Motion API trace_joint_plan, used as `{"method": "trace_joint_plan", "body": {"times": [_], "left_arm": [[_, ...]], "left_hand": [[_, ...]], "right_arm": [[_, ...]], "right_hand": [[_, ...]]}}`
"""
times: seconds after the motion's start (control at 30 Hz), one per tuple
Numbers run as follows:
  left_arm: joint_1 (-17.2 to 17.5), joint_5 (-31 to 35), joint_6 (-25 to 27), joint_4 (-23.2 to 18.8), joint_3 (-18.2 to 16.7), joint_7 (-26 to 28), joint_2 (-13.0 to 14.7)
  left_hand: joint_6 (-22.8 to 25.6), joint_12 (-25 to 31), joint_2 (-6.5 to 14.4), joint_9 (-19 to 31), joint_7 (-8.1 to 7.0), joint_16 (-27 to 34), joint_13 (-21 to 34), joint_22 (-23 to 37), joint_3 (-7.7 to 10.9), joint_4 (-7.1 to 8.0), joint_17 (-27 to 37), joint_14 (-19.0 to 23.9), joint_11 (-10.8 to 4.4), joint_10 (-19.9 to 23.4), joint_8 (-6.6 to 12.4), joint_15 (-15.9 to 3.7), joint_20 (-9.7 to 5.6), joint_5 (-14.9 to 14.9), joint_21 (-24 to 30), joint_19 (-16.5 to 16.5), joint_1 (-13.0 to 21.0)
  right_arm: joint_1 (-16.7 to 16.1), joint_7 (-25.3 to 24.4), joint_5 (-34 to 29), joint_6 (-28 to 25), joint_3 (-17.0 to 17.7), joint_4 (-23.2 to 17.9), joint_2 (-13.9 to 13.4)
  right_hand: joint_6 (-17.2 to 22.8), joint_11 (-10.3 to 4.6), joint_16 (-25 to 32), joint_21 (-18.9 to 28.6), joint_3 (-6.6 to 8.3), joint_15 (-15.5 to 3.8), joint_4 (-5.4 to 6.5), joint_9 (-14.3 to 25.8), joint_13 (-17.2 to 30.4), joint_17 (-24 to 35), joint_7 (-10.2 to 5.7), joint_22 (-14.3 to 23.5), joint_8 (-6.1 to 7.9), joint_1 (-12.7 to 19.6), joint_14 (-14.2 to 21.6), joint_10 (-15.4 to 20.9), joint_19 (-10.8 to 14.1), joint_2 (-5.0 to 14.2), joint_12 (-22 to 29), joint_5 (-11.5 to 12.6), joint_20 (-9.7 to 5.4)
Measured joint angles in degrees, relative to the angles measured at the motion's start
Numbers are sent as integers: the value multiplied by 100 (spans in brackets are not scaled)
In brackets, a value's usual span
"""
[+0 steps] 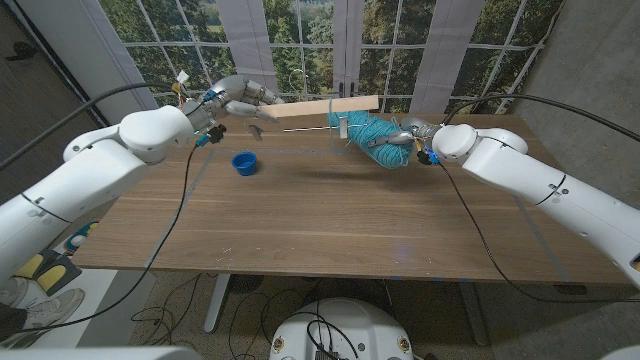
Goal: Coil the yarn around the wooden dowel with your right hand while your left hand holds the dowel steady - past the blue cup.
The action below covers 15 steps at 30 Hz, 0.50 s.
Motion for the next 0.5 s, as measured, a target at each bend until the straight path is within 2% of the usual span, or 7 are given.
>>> {"method": "trace_joint_plan", "body": {"times": [0.17, 0.5], "left_arm": [[-18, -37, 2, 30, 37, -58, 30], [-149, -90, 93, 134, 205, -201, 208]], "left_hand": [[0, -40, 0, -1, 0, -3, 0, 0, 8, -8, 0, 0, 0, 0, 25, 0, 0, -6, 0, 0, 0], [0, -39, 0, -3, 0, -20, -1, -2, 8, -8, 10, 0, 0, 0, 25, 0, 0, 24, 21, 0, 0]], "right_arm": [[101, -35, -35, 15, 11, -55, 29], [550, 189, -313, -277, -147, -285, 66]], "right_hand": [[0, -10, 0, 20, 22, -8, 22, 44, 16, -18, 0, 0, -10, 0, -50, -10, 0, 0, -3, 0, 0], [0, -10, 41, 63, 14, -8, 60, 104, 23, -49, 0, 1, -17, 1, -70, -10, -30, -1, -14, -11, 30]]}}
